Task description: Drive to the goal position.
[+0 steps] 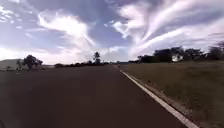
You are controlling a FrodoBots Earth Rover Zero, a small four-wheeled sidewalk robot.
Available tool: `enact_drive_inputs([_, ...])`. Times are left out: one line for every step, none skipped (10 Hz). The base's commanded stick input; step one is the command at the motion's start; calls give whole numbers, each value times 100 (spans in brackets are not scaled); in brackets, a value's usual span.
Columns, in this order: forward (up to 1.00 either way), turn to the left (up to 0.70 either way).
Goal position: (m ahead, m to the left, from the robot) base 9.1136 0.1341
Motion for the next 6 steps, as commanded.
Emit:
enact_drive_inputs([100, 17])
enact_drive_inputs([100, 27])
enact_drive_inputs([100, 37])
enact_drive_inputs([100, 0])
enact_drive_inputs([100, 0])
enact_drive_inputs([100, 0])
